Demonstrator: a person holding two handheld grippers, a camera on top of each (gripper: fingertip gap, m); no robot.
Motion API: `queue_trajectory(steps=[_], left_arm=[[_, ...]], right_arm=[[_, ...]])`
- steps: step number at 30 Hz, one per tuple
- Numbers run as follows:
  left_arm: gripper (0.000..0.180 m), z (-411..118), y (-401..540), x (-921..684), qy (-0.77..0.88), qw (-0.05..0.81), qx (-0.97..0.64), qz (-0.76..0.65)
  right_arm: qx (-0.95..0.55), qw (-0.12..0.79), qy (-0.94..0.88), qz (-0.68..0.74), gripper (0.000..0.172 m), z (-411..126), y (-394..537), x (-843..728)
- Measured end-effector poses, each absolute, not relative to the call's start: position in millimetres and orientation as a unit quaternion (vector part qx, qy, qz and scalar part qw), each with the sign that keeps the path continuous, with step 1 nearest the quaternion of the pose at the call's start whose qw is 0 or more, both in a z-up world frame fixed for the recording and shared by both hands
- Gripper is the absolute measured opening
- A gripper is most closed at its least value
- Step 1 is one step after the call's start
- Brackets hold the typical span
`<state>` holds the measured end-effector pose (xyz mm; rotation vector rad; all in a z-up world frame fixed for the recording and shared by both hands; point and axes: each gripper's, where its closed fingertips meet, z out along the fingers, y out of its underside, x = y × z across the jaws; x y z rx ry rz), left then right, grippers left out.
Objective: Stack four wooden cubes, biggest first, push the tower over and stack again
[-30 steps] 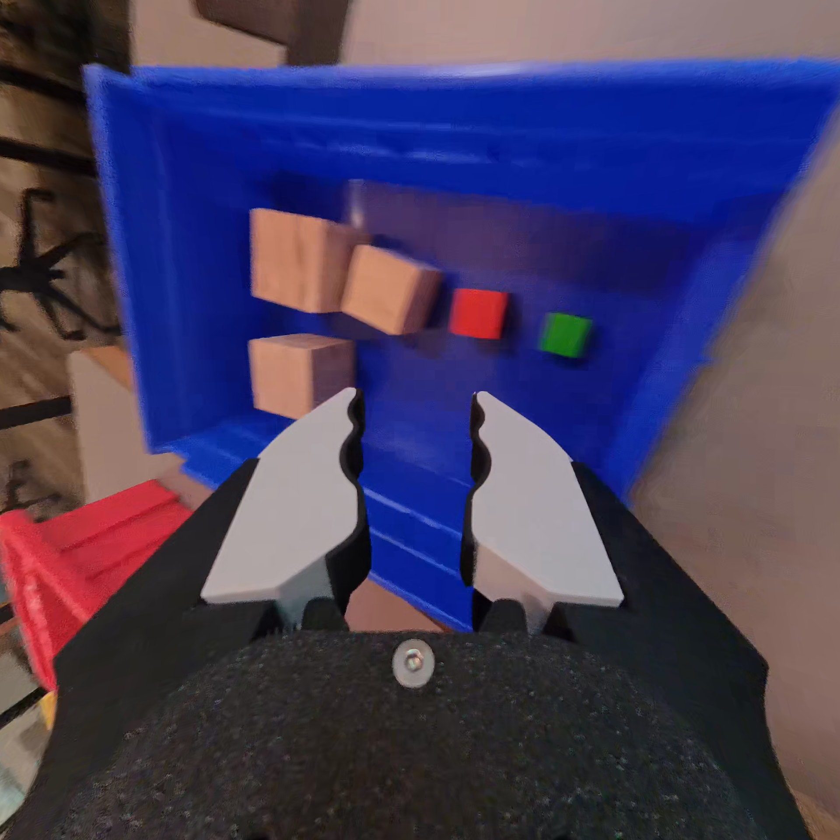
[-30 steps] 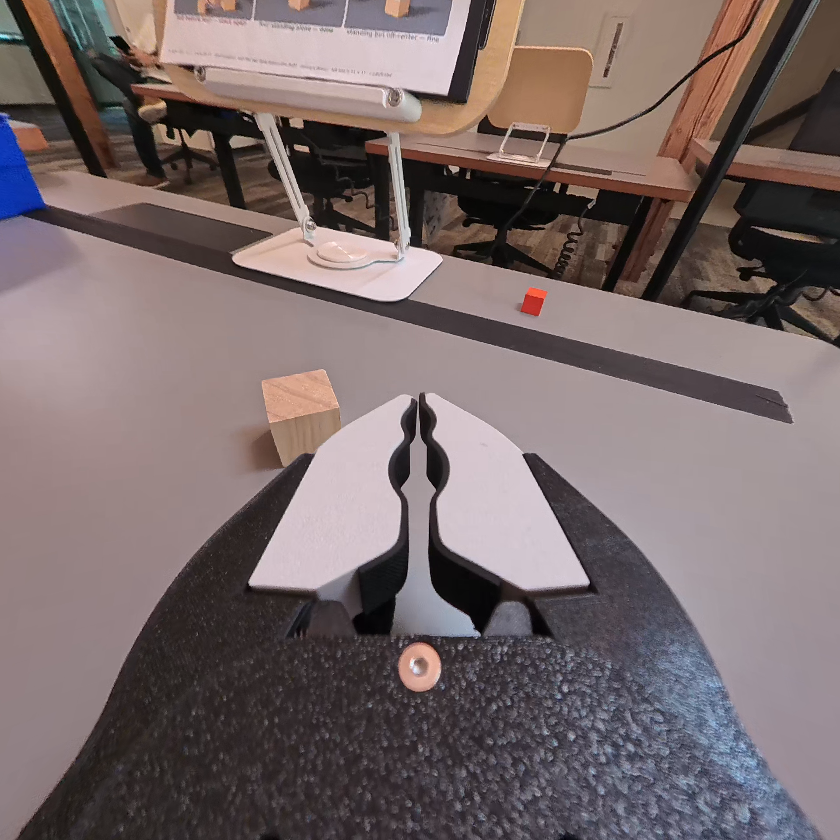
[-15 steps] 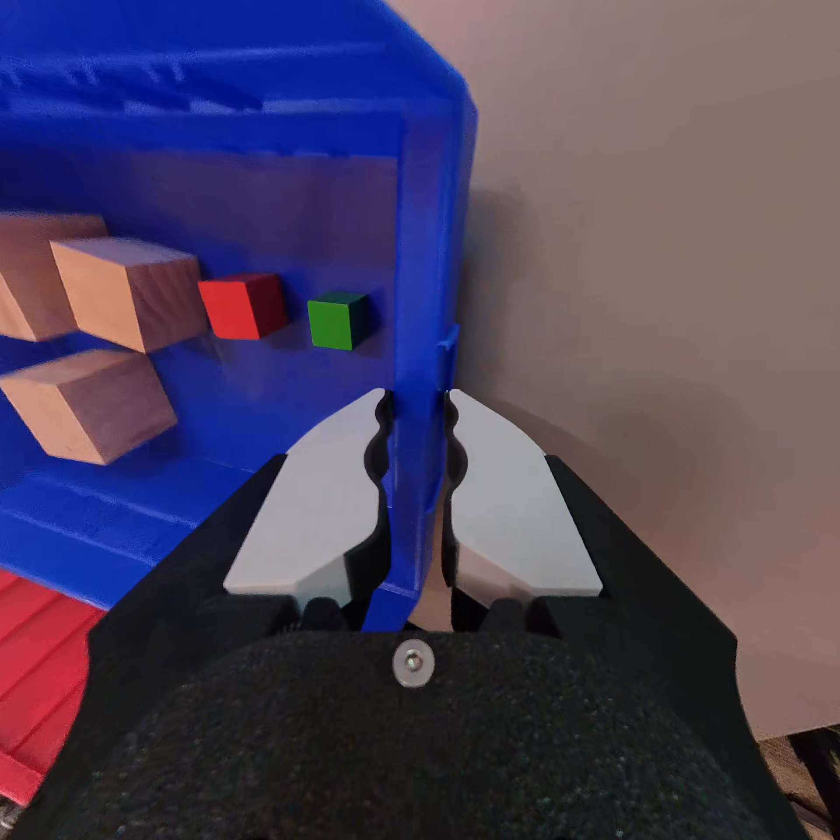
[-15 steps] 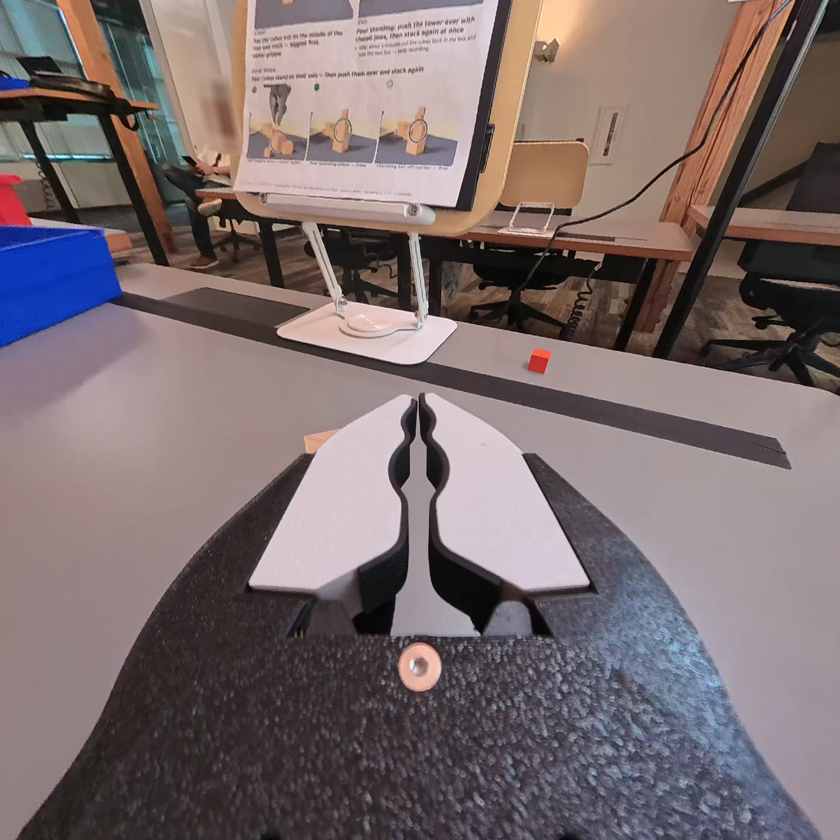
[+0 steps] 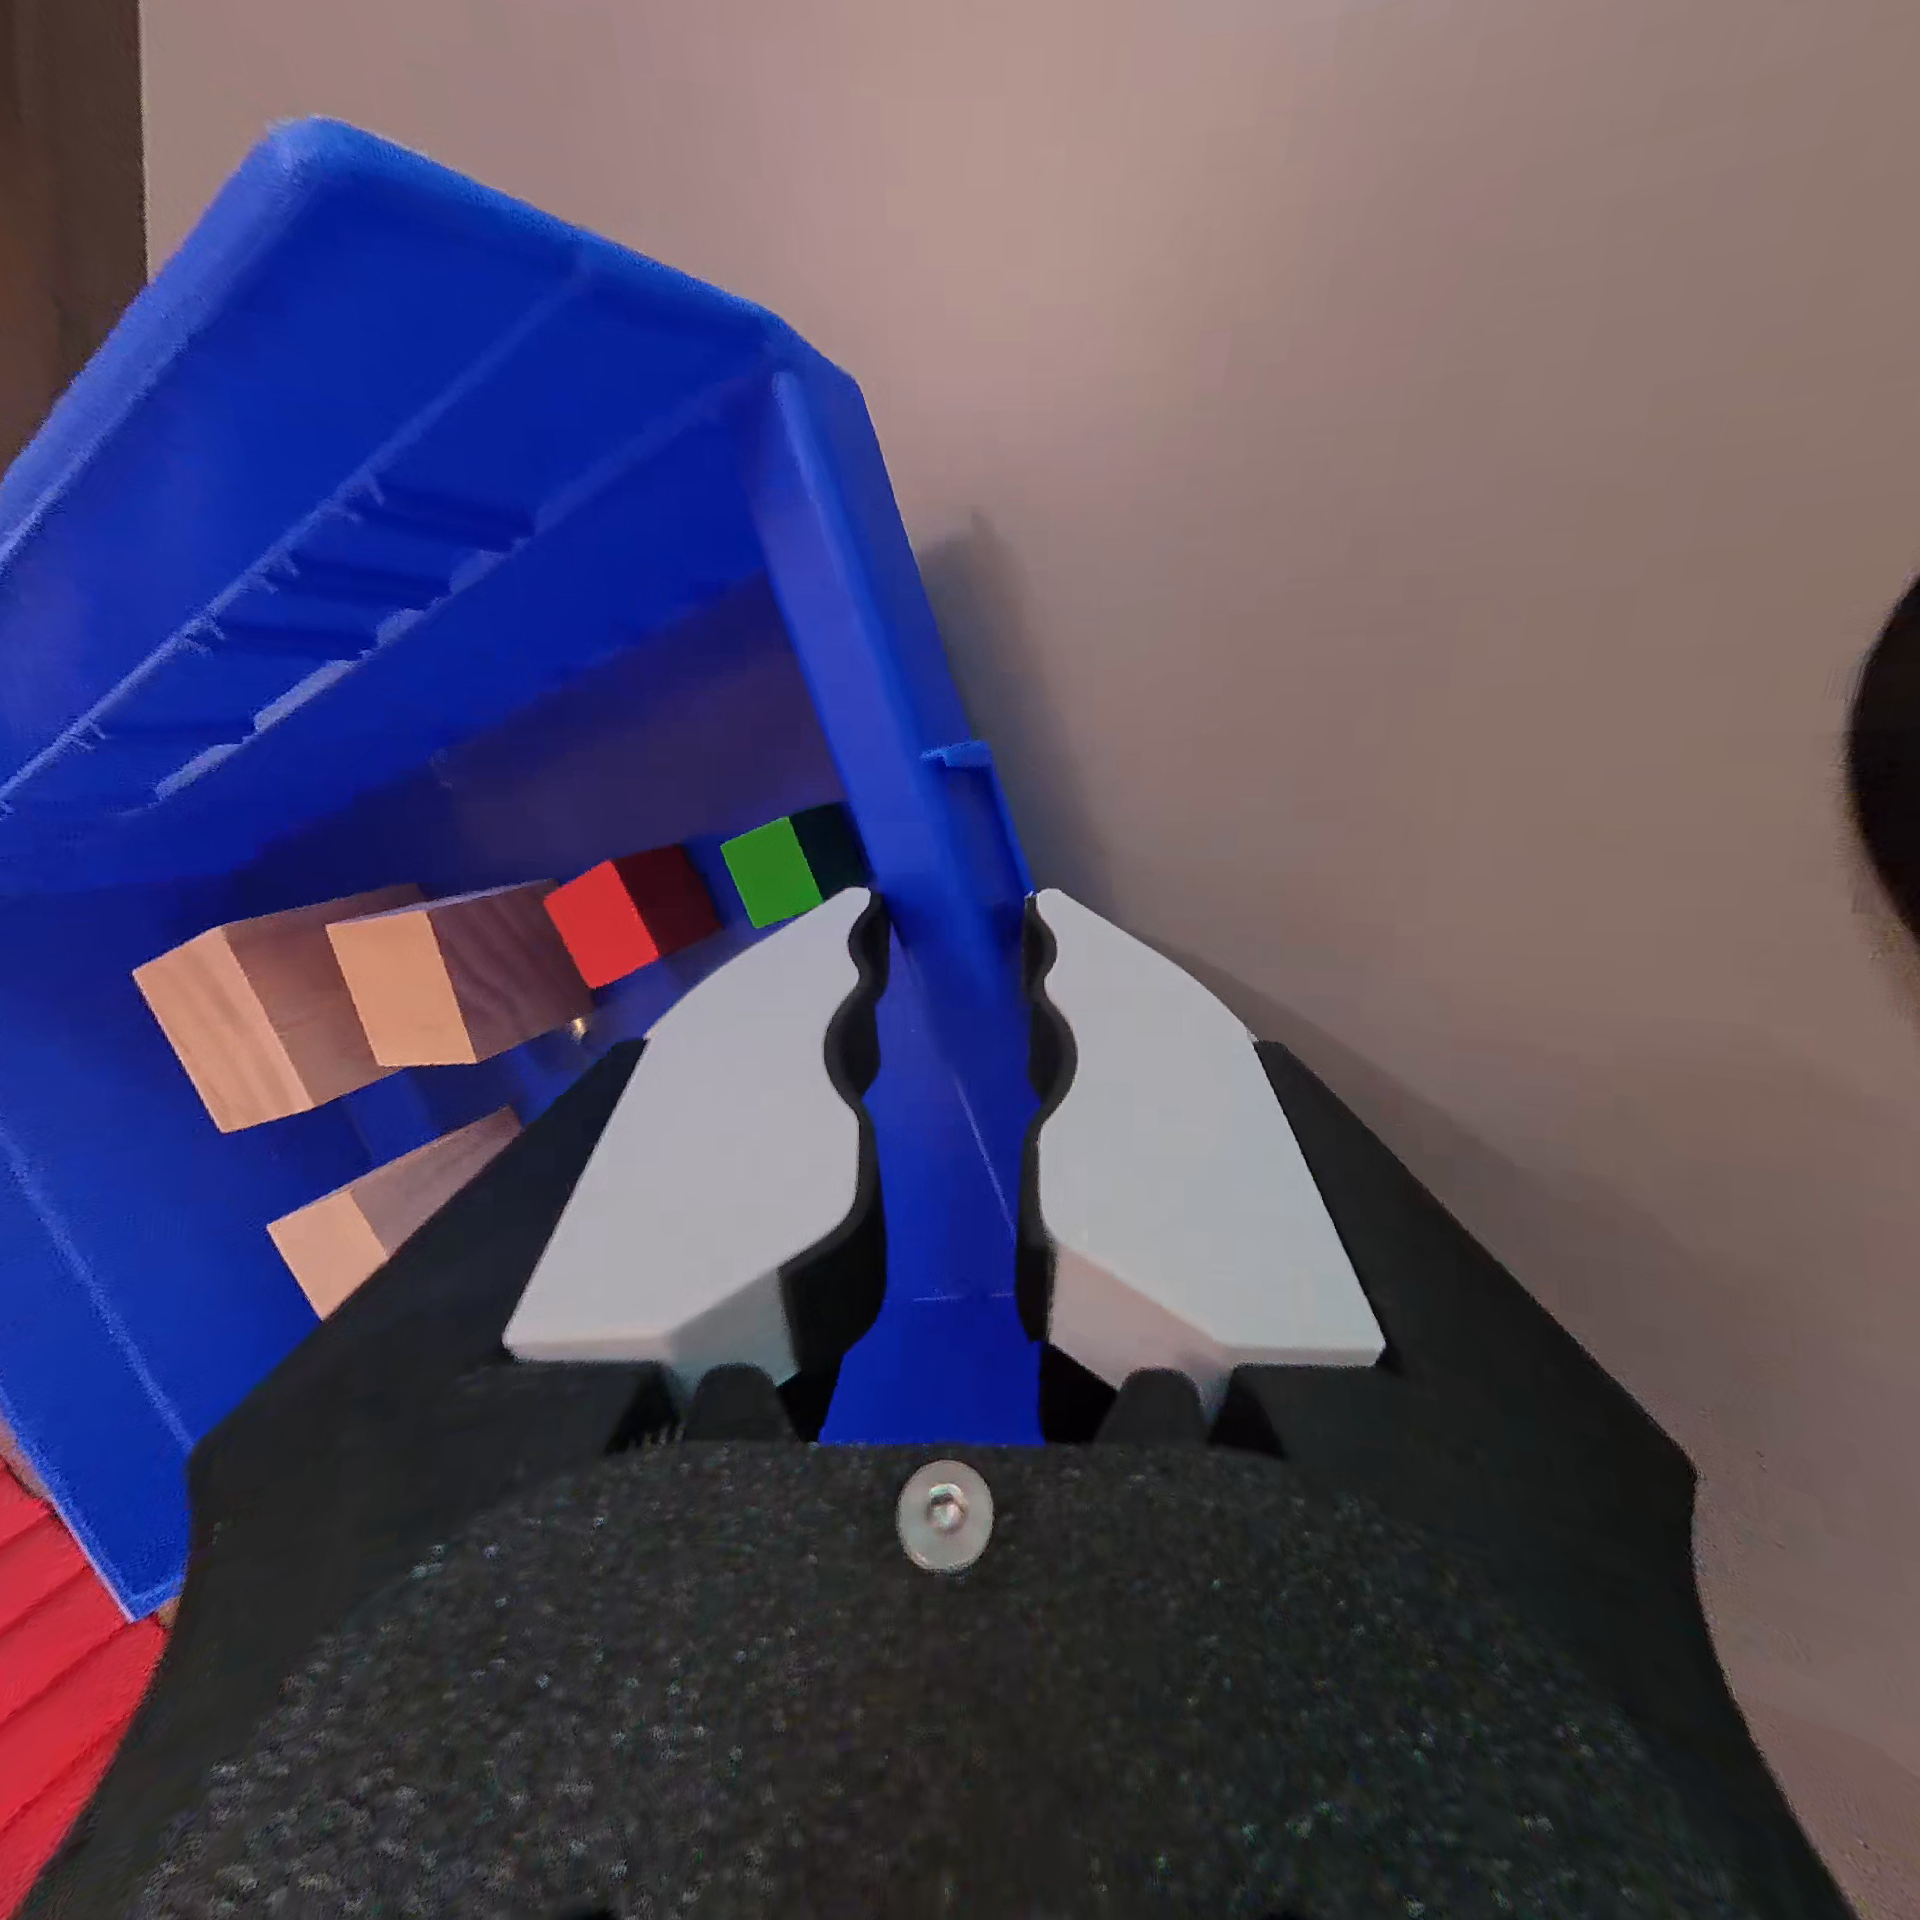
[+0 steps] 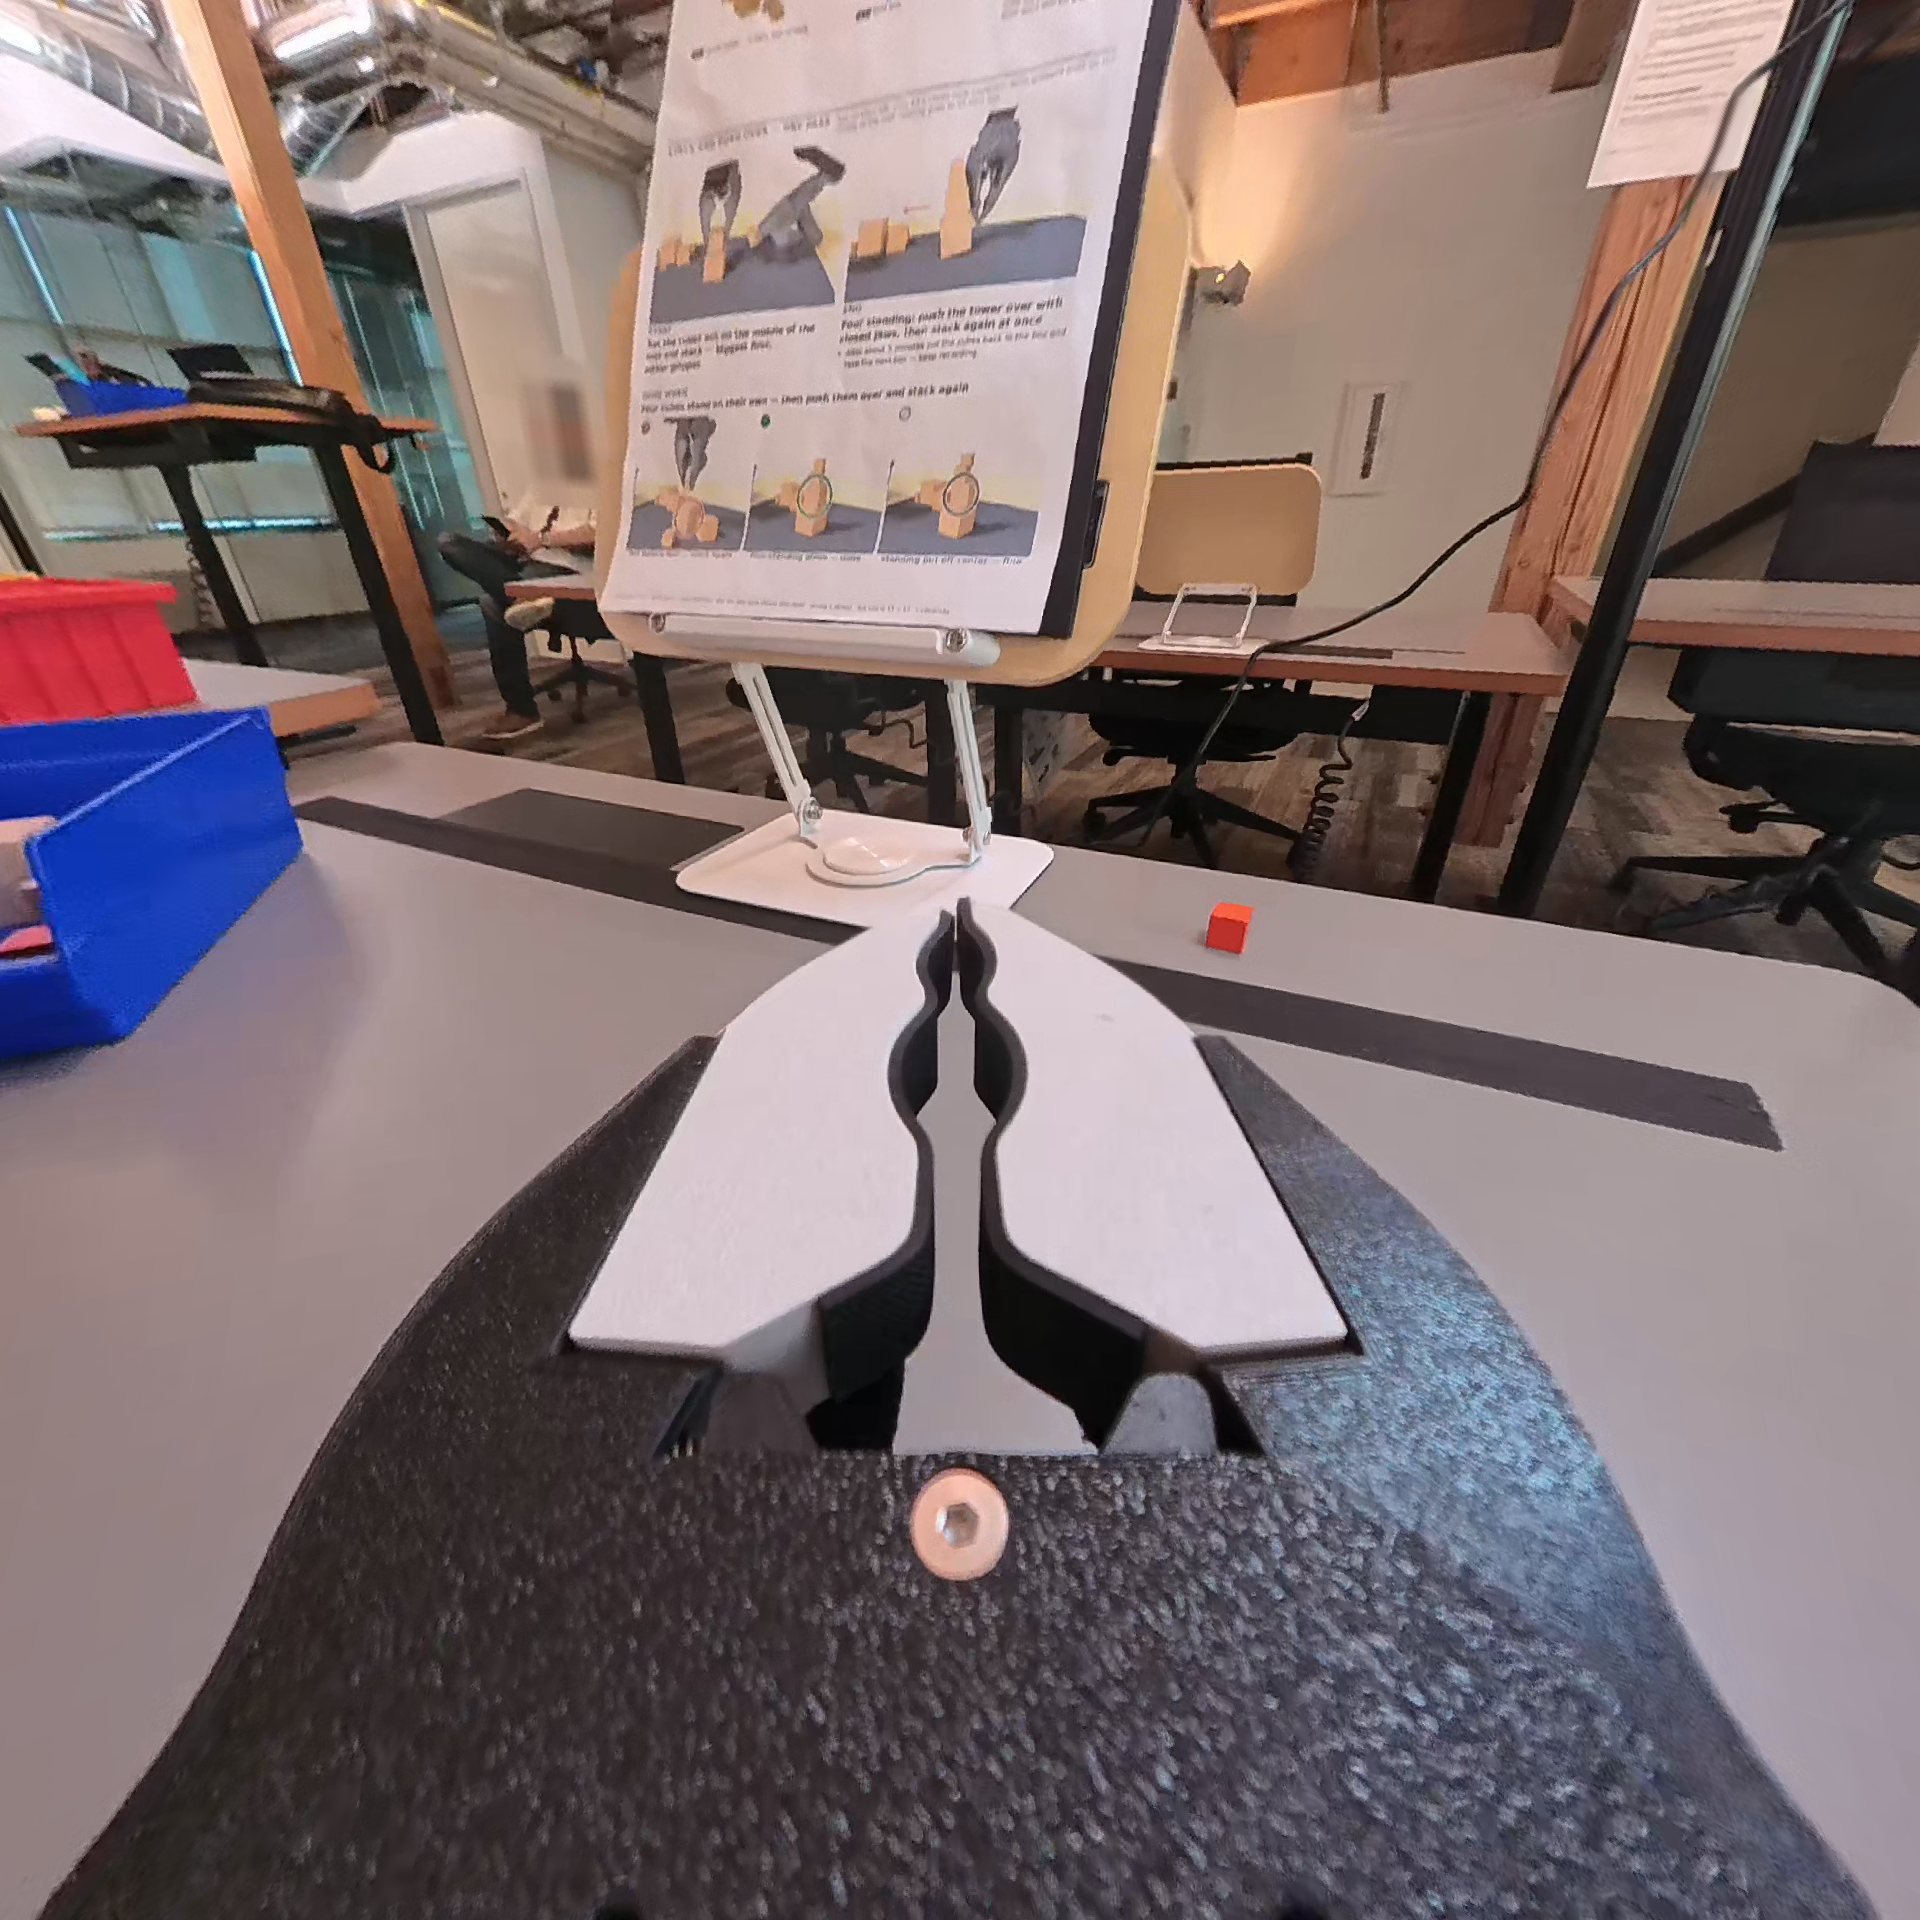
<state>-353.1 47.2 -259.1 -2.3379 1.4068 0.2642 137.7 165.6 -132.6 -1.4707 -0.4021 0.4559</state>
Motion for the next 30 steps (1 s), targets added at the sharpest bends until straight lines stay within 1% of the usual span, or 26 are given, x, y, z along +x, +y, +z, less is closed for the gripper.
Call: queue_trajectory(steps=[2,4,6,9,11,12,13,17,21,23,24,27,28,29,30], left_arm=[[0.024,-256,42,-346,0.510,0.211,-0.828,0.100],[0.030,-238,36,-336,0.491,0.242,-0.833,0.084],[0.033,-201,34,-311,0.451,0.316,-0.834,0.041],[0.030,-142,40,-247,0.416,0.456,-0.786,-0.032],[0.028,-126,50,-188,0.396,0.512,-0.754,-0.113],[0.033,-132,56,-157,0.398,0.513,-0.747,-0.147],[0.037,-147,65,-129,0.403,0.493,-0.753,-0.165],[0.043,-209,110,-31,0.401,0.403,-0.795,-0.212],[0.057,-242,163,18,0.385,0.380,-0.827,-0.155],[0.071,-253,179,32,0.373,0.361,-0.843,-0.139],[0.074,-257,185,39,0.367,0.354,-0.849,-0.137],[0.071,-269,200,51,0.371,0.350,-0.854,-0.102],[0.064,-273,202,55,0.374,0.346,-0.855,-0.100],[0.049,-274,204,57,0.377,0.349,-0.852,-0.097],[0.045,-271,206,56,0.388,0.360,-0.844,-0.090]], right_arm=[[-0.655,0.706,-0.172,0.205,0.000,-127,164,143],[-0.650,0.714,-0.163,0.203,0.000,-121,163,149],[-0.645,0.723,-0.157,0.193,0.000,-114,161,155],[-0.640,0.730,-0.149,0.190,0.000,-108,161,159],[-0.641,0.728,-0.149,0.190,0.001,-109,161,157],[-0.642,0.727,-0.150,0.190,0.001,-110,161,157],[-0.643,0.727,-0.151,0.188,0.001,-110,161,156],[-0.644,0.728,-0.157,0.174,0.001,-113,161,158],[-0.648,0.724,-0.153,0.178,0.001,-115,163,160],[-0.649,0.722,-0.152,0.184,0.001,-115,163,160],[-0.649,0.722,-0.152,0.186,0.001,-114,162,159],[-0.646,0.723,-0.155,0.190,0.001,-112,160,157],[-0.645,0.723,-0.155,0.192,0.001,-111,160,157],[-0.645,0.723,-0.155,0.192,0.001,-111,159,157],[-0.645,0.723,-0.155,0.192,0.001,-111,159,157]])
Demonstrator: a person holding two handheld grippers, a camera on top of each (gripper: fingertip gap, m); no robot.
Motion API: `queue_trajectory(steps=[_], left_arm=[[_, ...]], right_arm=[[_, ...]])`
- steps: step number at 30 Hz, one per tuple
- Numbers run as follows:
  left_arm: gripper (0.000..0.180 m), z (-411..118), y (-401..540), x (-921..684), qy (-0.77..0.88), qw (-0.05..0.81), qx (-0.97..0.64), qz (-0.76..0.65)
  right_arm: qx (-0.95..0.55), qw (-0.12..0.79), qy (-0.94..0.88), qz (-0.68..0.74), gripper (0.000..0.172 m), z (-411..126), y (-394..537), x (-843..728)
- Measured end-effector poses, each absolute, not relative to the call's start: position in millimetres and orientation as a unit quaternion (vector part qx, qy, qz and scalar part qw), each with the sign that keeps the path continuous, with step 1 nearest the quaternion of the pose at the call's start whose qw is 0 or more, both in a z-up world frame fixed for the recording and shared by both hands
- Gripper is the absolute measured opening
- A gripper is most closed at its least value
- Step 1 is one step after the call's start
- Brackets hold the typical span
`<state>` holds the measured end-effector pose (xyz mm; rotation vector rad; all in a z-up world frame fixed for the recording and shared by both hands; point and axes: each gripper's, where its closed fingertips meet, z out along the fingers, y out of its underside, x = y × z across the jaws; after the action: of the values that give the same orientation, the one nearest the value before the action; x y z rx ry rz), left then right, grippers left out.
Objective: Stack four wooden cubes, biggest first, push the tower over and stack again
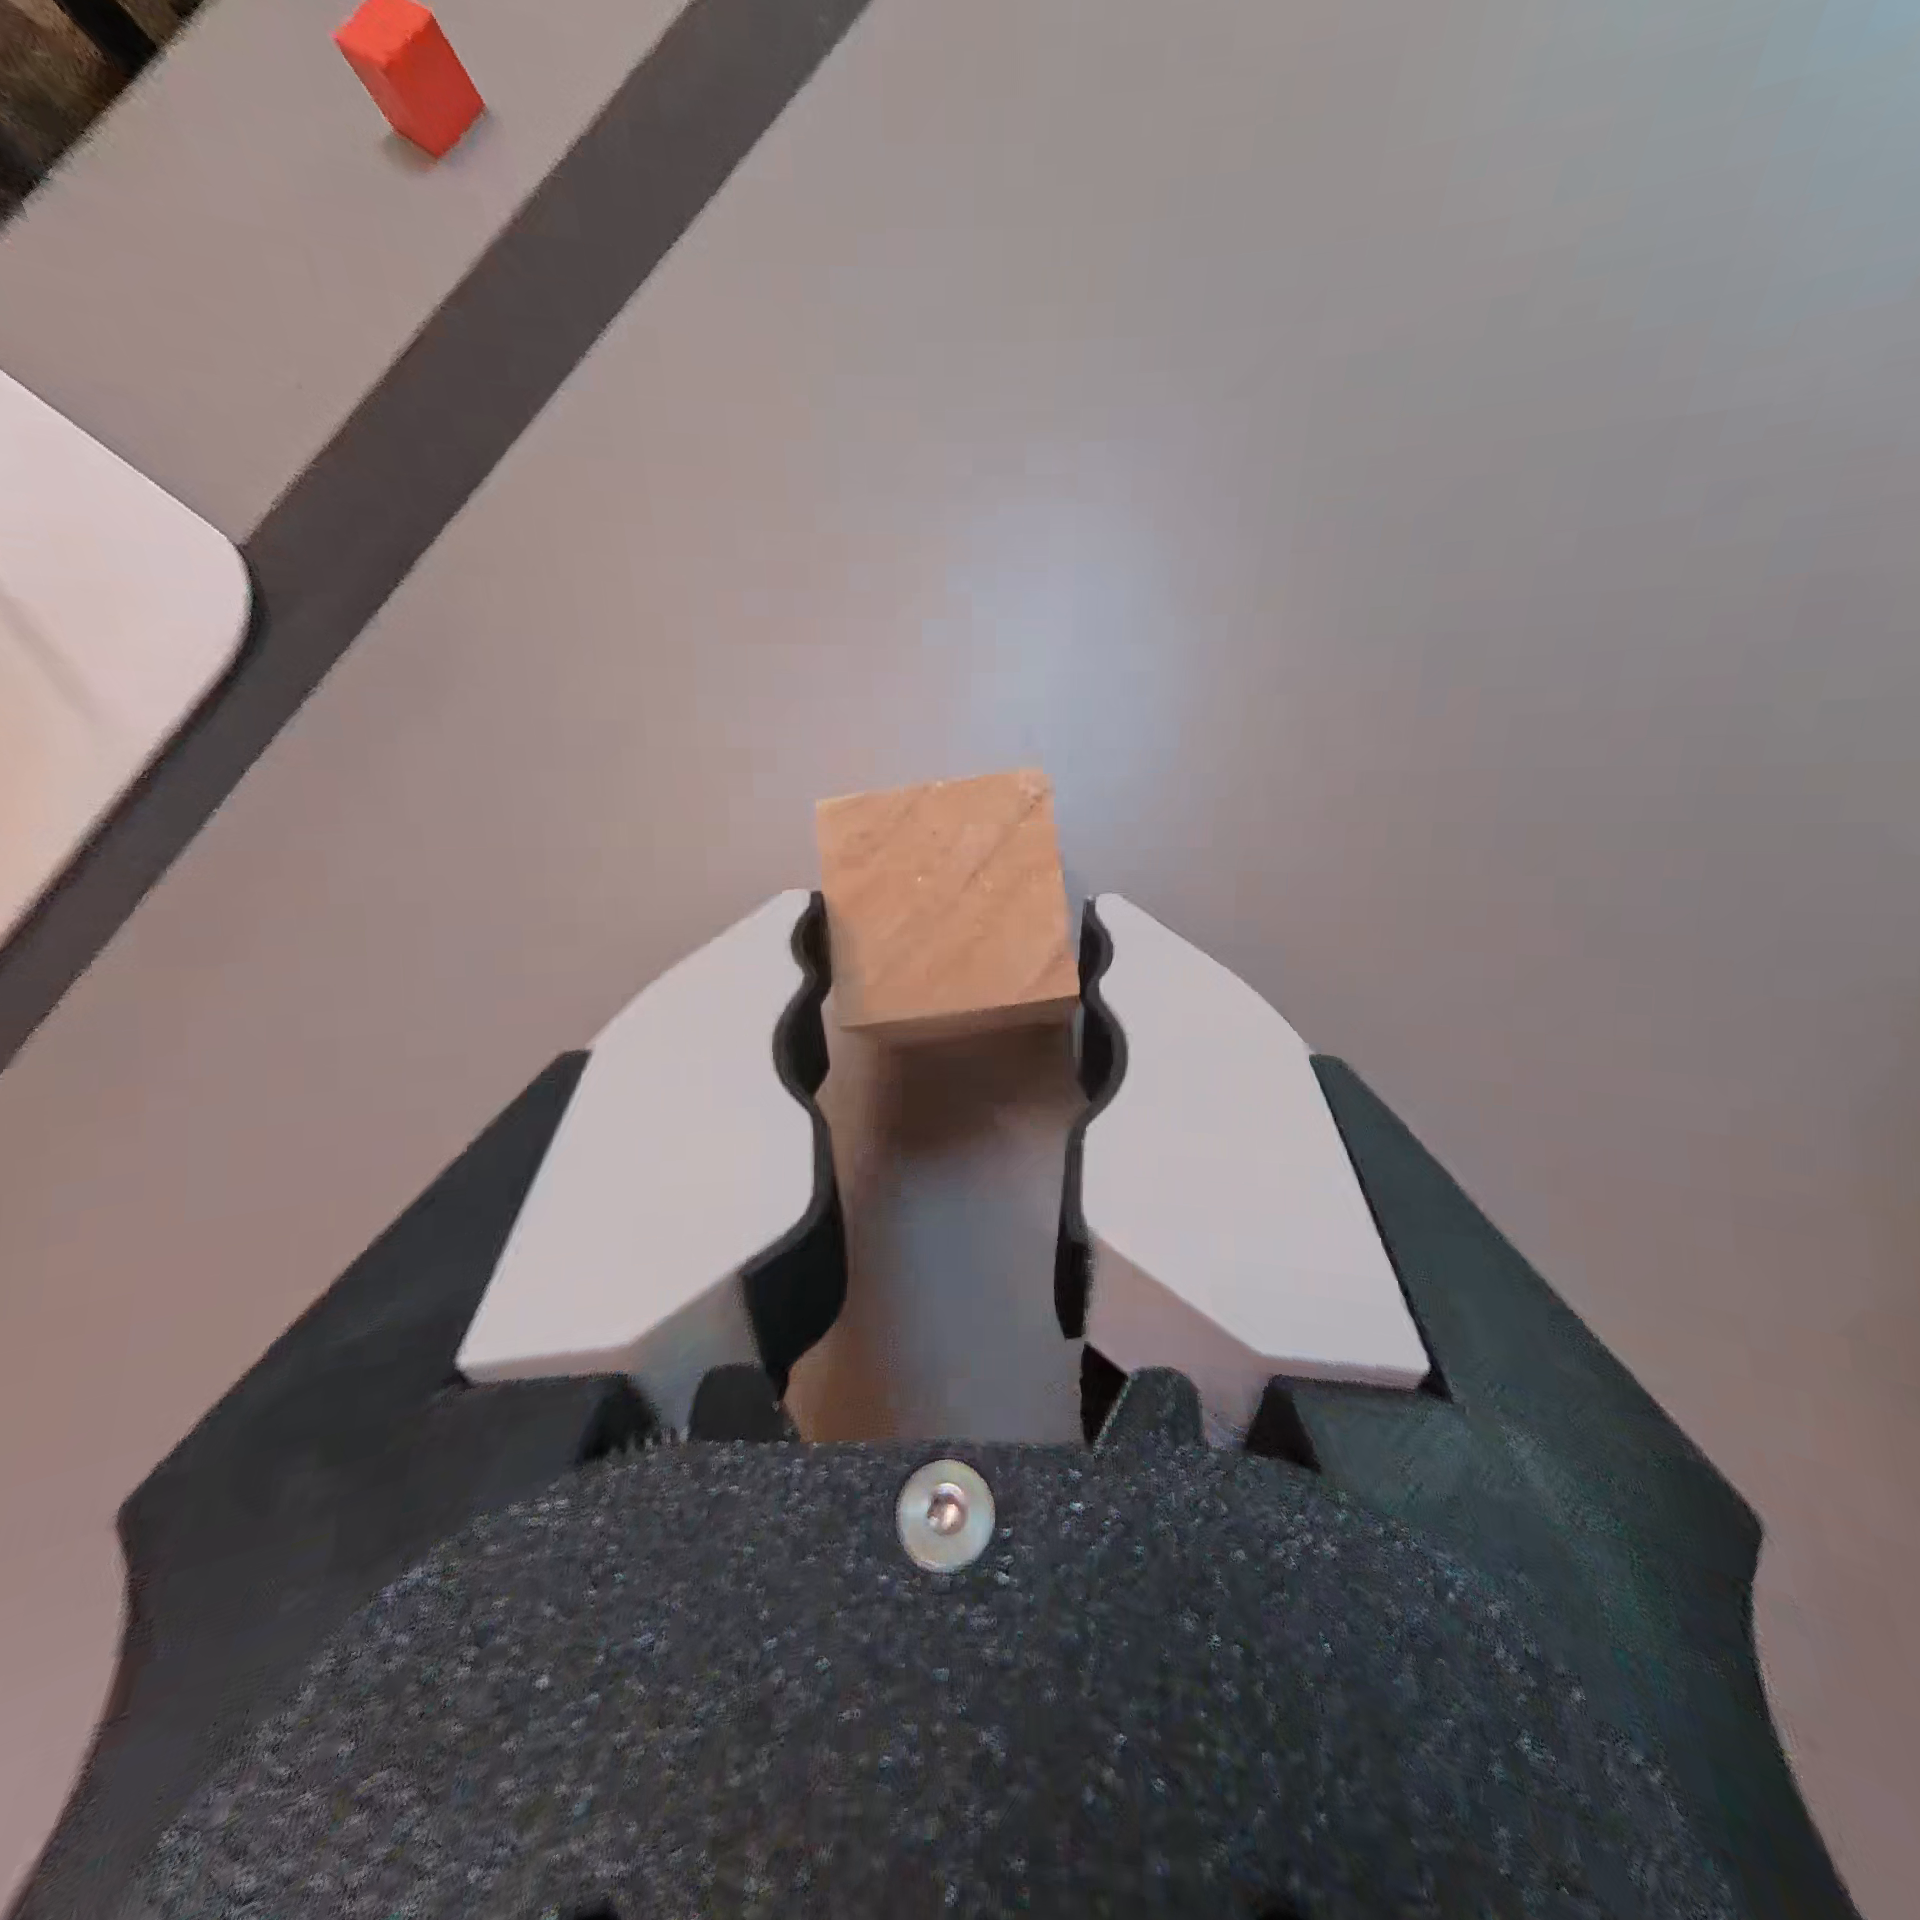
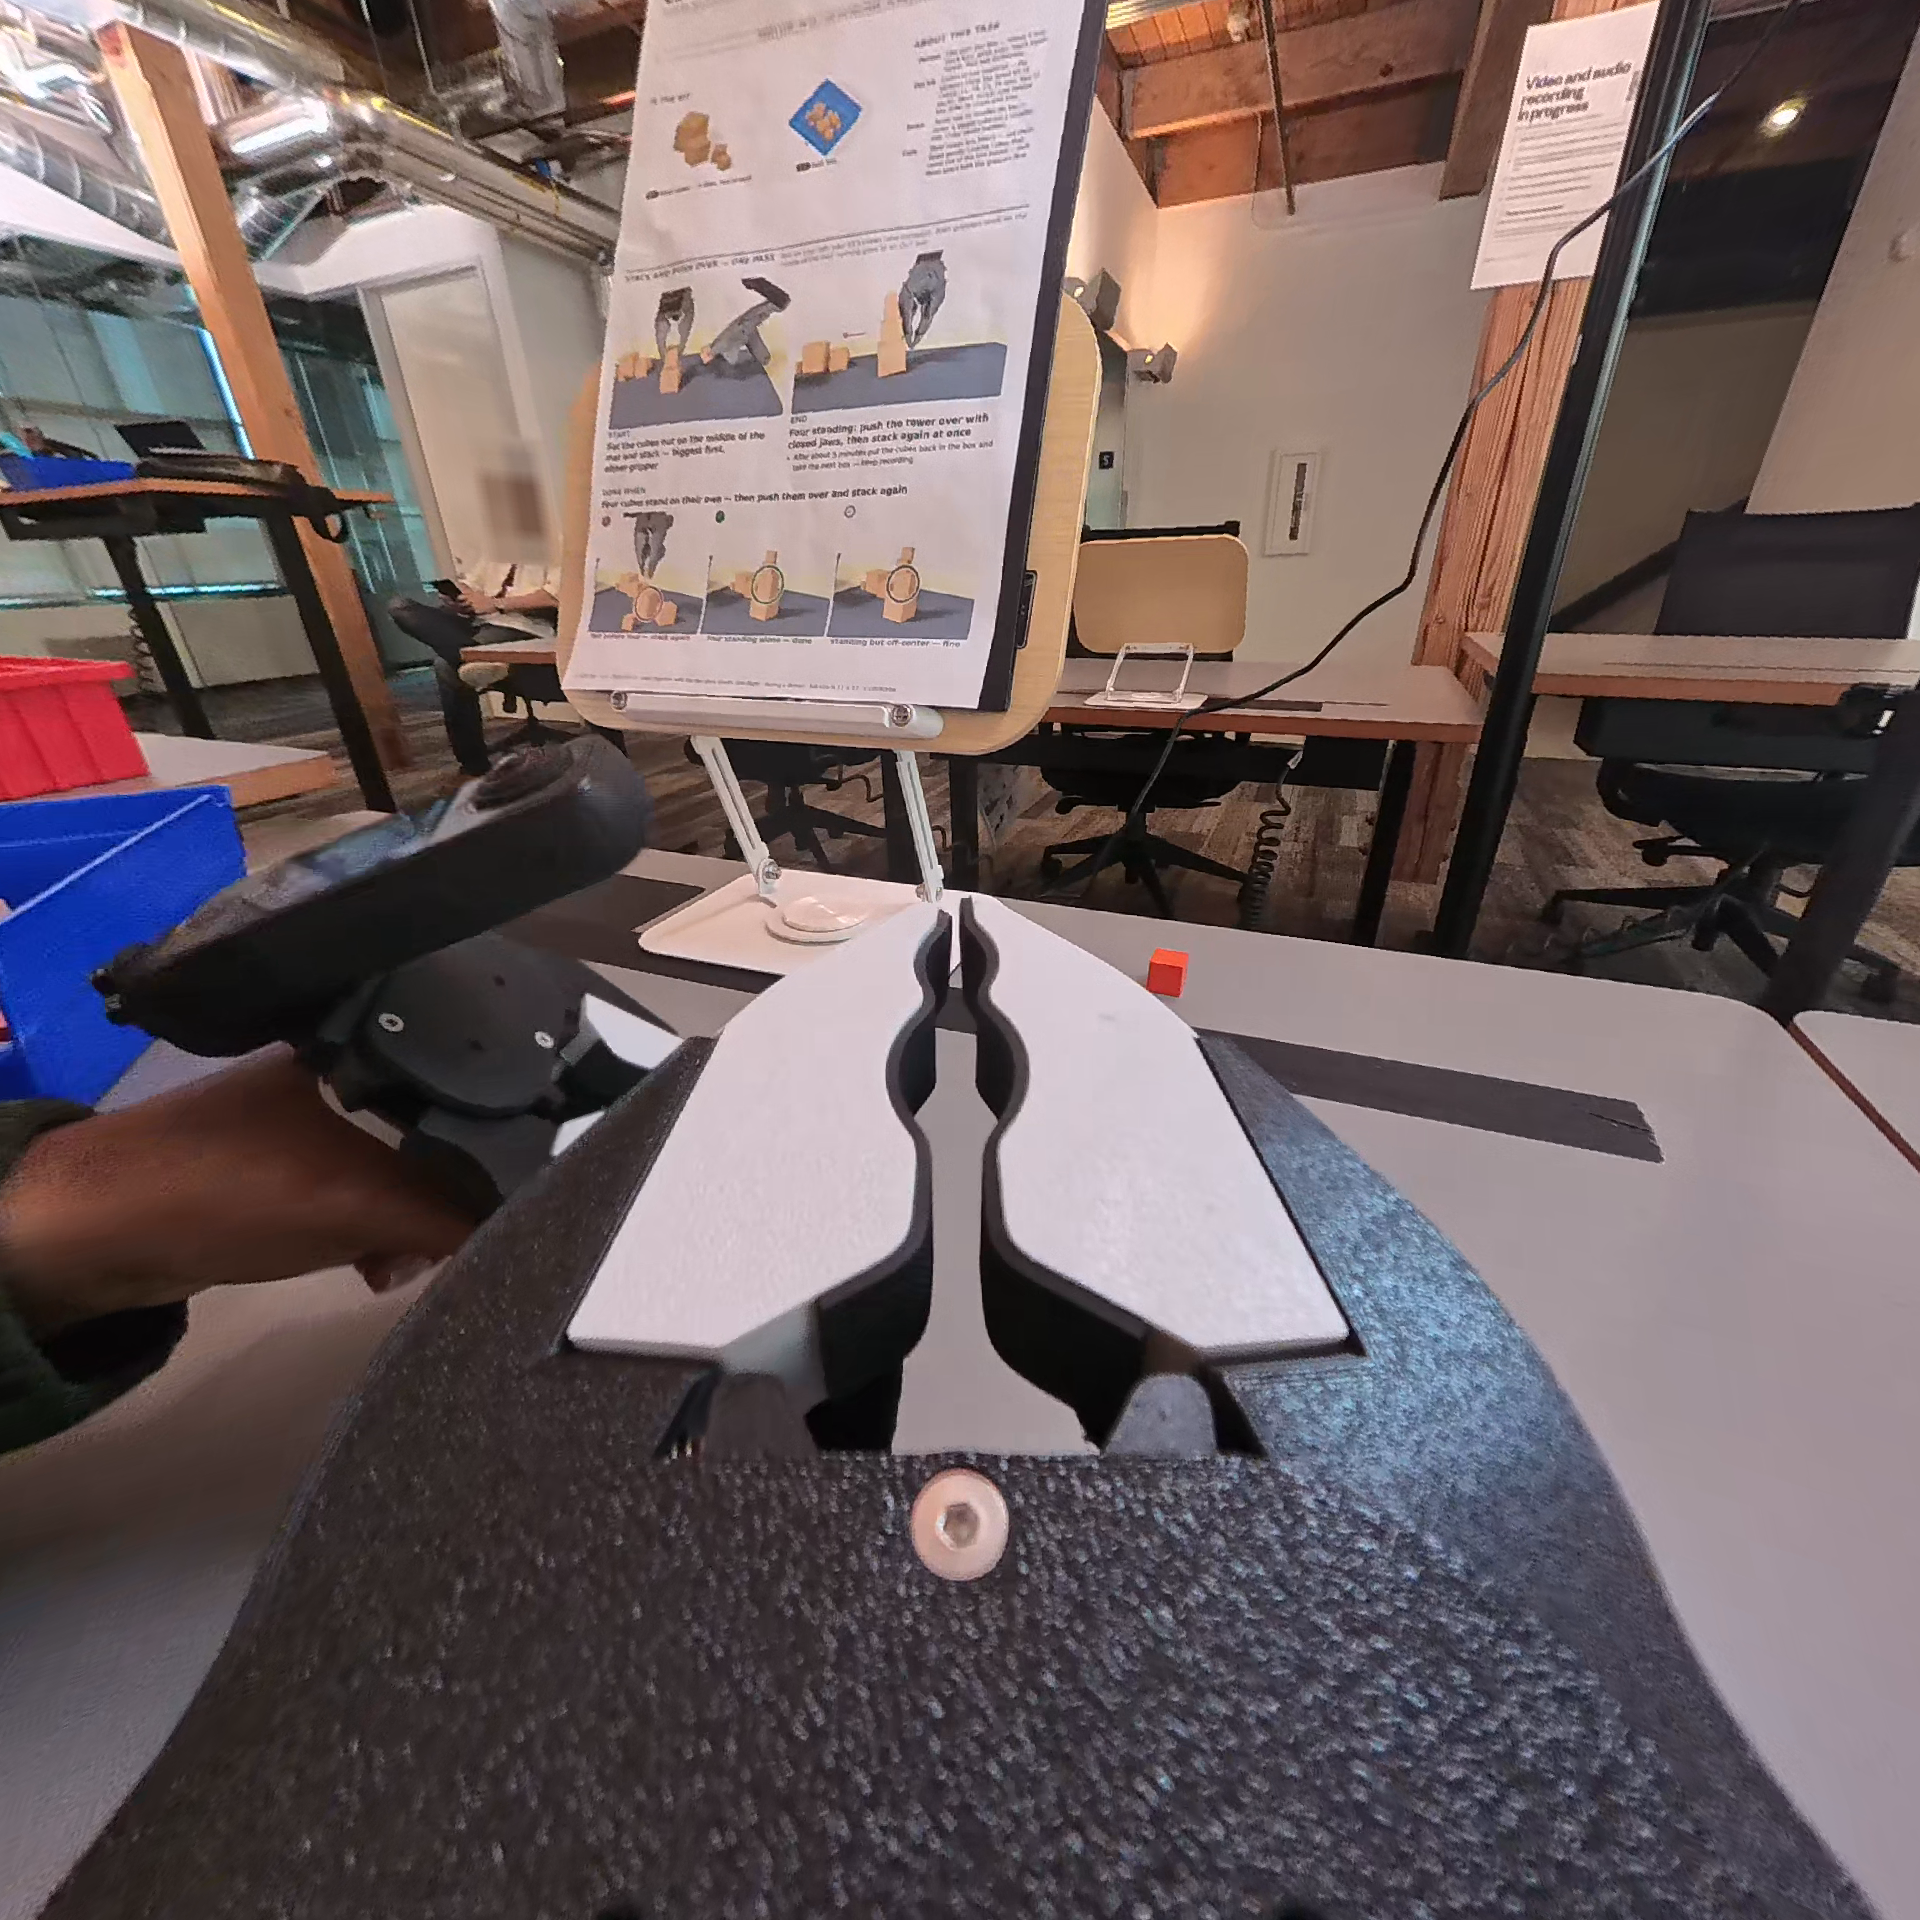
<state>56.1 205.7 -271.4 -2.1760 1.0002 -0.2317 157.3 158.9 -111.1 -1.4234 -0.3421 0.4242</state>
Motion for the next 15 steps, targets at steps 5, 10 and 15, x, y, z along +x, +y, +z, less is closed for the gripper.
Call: queue_trajectory(steps=[5,10,15], left_arm=[[0.045,-217,184,37,0.441,0.385,-0.798,-0.145],[0.045,-118,154,-62,0.453,0.436,-0.764,-0.145],[0.045,-72,139,-229,0.415,0.416,-0.808,-0.035]], right_arm=[[-0.645,0.723,-0.152,0.195,0.001,-112,159,158],[-0.638,0.727,-0.154,0.201,0.001,-106,156,157],[-0.640,0.723,-0.163,0.201,0.001,-109,155,151]])
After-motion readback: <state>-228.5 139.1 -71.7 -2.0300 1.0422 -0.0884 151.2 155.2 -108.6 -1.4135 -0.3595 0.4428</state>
